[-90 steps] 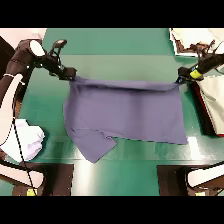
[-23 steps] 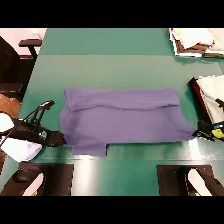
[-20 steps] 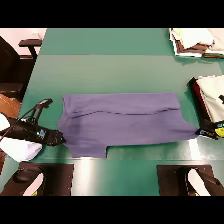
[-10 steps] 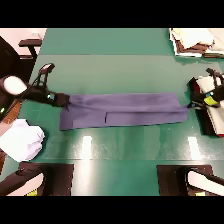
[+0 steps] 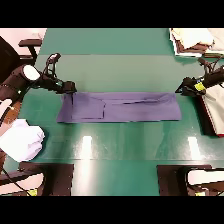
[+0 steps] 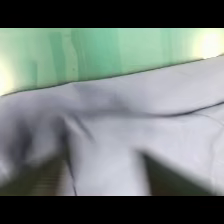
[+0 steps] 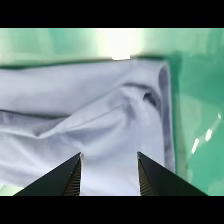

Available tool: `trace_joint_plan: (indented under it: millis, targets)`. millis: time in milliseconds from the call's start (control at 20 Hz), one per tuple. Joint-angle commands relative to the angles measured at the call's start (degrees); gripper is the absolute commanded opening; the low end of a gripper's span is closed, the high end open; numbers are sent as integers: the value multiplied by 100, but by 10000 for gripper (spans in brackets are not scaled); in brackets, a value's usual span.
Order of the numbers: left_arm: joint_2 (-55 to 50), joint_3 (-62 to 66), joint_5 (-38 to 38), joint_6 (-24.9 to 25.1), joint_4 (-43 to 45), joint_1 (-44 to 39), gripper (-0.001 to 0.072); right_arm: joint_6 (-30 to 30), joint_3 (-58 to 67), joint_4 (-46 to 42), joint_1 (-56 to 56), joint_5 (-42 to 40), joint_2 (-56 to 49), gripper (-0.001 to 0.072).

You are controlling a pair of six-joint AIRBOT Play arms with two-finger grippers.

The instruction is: Fold the shirts.

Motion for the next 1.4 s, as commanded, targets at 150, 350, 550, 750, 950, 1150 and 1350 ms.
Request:
trace_joint_plan:
  millis: [150, 350, 550, 750, 950, 1150, 1350]
  targets:
    - [-66, 227, -417, -37, -273, 0, 591, -608, 103, 330, -903, 699, -129, 600]
    - [-66, 227, -291, 35, -1137, -2, 33, -610, -492, 356, -1386, 660, -136, 599]
    - [-76, 227, 48, 31, -1340, -363, 23, -1095, -1558, 925, -1432, 199, -140, 598]
    - [-87, 227, 595, -72, -1340, -1045, 23, -1290, -2105, 1545, -1279, -402, -144, 592]
    - [-514, 308, 896, -186, -1394, -1628, 22, -1530, -1996, 1532, -769, -546, -144, 244]
    - [-1346, 833, 828, -188, -1512, -2050, 22, -1530, -1185, 1552, -485, 11, -79, 20]
    - [-2188, 1550, 684, -186, -1655, -2415, 22, -1231, -271, 1552, -35, 146, 579, 19]
